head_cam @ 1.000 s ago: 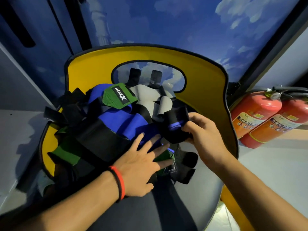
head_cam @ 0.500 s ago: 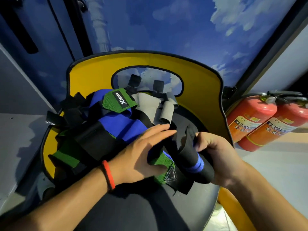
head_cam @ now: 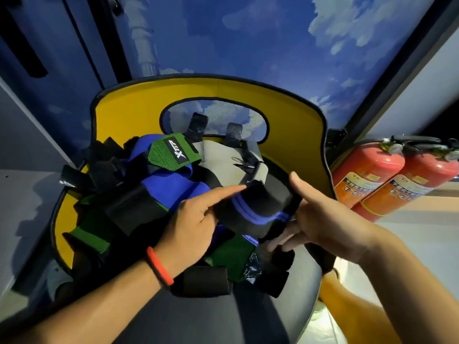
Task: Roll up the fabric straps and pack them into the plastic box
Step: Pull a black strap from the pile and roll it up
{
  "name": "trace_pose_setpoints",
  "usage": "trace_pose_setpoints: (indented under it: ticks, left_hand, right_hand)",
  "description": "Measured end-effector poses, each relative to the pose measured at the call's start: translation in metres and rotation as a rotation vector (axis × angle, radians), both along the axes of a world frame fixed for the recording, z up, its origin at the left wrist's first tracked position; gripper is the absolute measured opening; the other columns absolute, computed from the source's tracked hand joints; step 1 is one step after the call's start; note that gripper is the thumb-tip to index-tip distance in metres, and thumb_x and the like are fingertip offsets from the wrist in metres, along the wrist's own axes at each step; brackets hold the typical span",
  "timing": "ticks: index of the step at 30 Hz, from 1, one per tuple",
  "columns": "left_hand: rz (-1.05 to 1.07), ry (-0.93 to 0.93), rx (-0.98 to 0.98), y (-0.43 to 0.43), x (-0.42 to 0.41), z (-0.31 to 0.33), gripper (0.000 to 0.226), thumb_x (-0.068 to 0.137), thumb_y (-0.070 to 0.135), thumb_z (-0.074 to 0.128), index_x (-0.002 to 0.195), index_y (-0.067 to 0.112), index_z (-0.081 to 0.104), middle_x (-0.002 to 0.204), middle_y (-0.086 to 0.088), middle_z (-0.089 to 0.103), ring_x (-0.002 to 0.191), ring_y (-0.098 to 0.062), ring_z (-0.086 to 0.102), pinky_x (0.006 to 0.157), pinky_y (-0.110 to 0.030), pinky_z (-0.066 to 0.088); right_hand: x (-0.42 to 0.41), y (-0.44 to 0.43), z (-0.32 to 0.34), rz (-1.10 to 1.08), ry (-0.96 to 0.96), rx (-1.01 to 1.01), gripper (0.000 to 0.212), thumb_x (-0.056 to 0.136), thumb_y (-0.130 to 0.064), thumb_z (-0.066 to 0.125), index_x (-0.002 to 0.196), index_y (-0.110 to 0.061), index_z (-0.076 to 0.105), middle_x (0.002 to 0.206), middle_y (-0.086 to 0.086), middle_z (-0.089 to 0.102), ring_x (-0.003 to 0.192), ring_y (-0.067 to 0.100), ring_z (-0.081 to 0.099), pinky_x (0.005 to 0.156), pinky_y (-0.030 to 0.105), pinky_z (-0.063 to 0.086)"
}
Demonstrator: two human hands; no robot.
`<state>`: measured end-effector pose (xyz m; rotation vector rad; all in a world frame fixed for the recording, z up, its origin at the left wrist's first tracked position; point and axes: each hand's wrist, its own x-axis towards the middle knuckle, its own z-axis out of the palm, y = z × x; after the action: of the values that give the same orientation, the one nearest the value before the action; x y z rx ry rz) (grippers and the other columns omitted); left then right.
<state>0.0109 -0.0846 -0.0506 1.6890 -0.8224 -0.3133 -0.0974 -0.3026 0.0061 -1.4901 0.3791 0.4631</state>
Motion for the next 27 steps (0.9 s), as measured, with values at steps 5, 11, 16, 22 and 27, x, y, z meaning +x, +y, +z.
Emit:
trace_pose_setpoints:
  ticks: [5,11,16,22,27]
  left_hand:
    - [-0.218,-0.345,0.049,-0.002,-0.031,-0.006,0.075,0.073,-0.010,0.038,0.130,0.028,0.068,0.131,0.016,0.065,0.124,0.002,0.058,0.105,-0.018,0.045]
    - [-0.390,-0.432,0.070,-0.006,-0.042,-0.012,0.075,0.071,-0.005,0.037,0.135,0.022,0.065,0.136,0.008,0.064,0.126,-0.004,0.058,0.102,-0.030,0.051]
    - [-0.361,-0.758,0.233,-0.009,-0.032,-0.022,0.051,0.085,0.017,0.059,0.135,0.024,0.060,0.132,0.008,0.061,0.130,-0.012,0.052,0.114,-0.035,0.037]
    - [-0.154,-0.810,0.994,-0.005,0.006,-0.044,0.104,0.076,0.080,0.056,0.158,0.030,0.017,0.168,-0.003,0.009,0.156,-0.028,0.002,0.125,-0.053,0.002]
    - [-0.127,-0.800,1.197,-0.008,0.012,-0.047,0.091,0.083,0.085,0.038,0.158,0.038,0.015,0.169,-0.010,0.000,0.156,-0.026,-0.007,0.116,-0.067,-0.009]
  right_hand:
    - [0.015,0.007,-0.025,-0.204,0.212,-0.080,0.078,0.085,-0.078,0.056,0.120,-0.010,0.073,0.108,0.012,0.076,0.098,0.026,0.074,0.097,0.043,0.057]
    - [0.018,0.017,-0.025,-0.260,0.162,-0.154,0.014,0.098,-0.025,0.065,0.095,-0.012,0.071,0.082,0.006,0.078,0.070,0.014,0.076,0.062,0.022,0.059]
    - [0.022,0.019,-0.040,-0.308,0.033,-0.360,0.011,0.096,-0.007,0.066,0.102,-0.013,0.074,0.095,0.007,0.079,0.080,0.013,0.074,0.072,0.021,0.058]
    - [0.008,0.004,-0.014,-0.480,-0.181,-0.266,0.021,0.092,0.002,0.061,0.096,-0.012,0.076,0.088,0.008,0.078,0.076,0.020,0.074,0.066,0.024,0.057]
    - [-0.006,-0.016,-0.016,-0.710,-0.193,-0.261,0.020,0.089,0.001,0.060,0.102,-0.005,0.074,0.100,0.021,0.075,0.086,0.032,0.070,0.083,0.039,0.053]
